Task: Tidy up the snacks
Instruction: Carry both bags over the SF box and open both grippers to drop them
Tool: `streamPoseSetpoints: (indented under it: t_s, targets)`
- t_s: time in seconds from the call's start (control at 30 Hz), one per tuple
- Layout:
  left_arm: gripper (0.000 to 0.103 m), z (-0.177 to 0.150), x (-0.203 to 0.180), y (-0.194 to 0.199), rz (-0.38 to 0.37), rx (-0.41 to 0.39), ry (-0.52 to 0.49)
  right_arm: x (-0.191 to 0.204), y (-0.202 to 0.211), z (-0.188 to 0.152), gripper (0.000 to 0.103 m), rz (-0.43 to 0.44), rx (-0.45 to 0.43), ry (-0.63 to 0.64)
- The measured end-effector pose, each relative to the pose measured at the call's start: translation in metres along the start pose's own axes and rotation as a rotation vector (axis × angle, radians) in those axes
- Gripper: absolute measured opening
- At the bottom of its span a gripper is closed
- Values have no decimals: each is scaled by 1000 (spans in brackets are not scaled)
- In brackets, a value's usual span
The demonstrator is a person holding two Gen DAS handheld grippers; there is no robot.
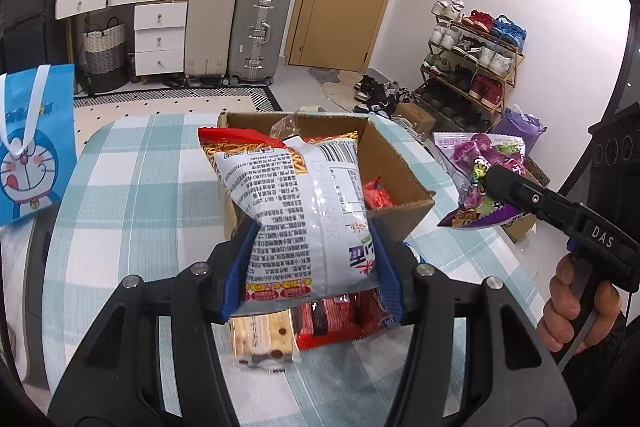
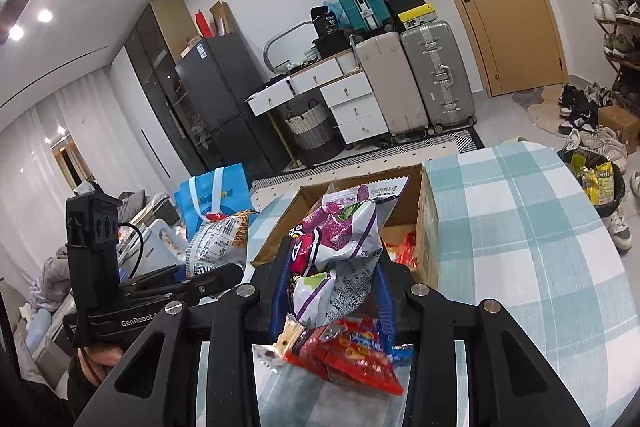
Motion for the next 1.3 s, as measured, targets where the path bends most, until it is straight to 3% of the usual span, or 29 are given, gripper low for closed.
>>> streamPoseSetpoints:
  t_s: [0.33, 0.63, 0.8, 1.3]
  targets:
    - [52, 38, 5, -35, -39, 14, -45, -2, -33, 23, 36, -30, -22, 2]
    - [52, 57, 15, -74, 39, 17, -49, -4, -70, 18, 36, -14, 47, 52]
    - [52, 56, 26, -94, 93, 34, -50, -6, -80, 13, 36, -7, 60, 57]
    - [53, 36, 20, -129, 159, 82, -67, -33, -100, 2, 36, -11, 103, 69]
Point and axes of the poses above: each gripper's, at about its wrist camera, not at the fingertips, and y roughly against the way its jaws point, x to its left, z to its top, the point moved 8 cm from there along -y, roughly the way its jaws point, and after that the axes turned 5 degrees about -x, right-handed, at the moved point
